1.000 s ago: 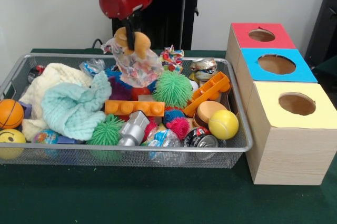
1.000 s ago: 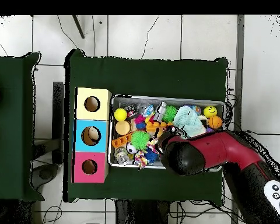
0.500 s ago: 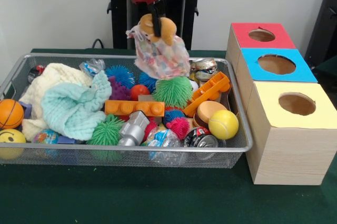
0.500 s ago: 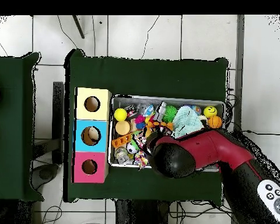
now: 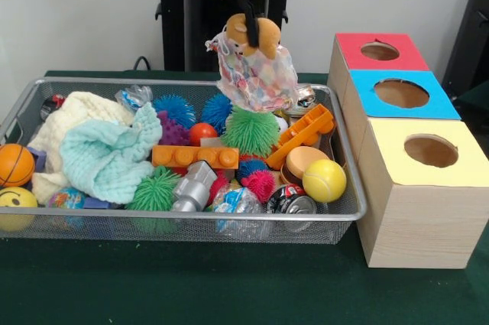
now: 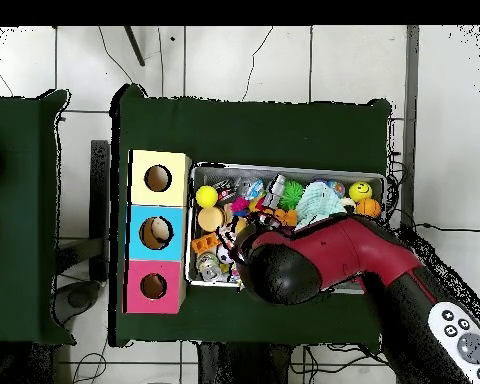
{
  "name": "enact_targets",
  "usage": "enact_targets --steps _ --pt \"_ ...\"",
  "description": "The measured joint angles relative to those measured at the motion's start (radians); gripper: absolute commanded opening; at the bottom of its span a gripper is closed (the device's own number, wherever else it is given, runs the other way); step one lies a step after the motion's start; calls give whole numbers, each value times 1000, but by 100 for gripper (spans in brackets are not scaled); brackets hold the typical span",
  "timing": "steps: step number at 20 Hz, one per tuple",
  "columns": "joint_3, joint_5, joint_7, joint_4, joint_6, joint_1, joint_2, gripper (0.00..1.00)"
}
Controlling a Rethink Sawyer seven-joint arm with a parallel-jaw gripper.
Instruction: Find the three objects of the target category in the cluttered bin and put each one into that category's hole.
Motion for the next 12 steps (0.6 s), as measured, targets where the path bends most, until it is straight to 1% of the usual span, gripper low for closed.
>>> enact_targets --steps 8,11,12 --pt "1 9 0 0 -5 17 0 0" --pt "-9 4 0 0 -17 43 0 0" --pt "-24 -3 0 0 -25 70 0 0"
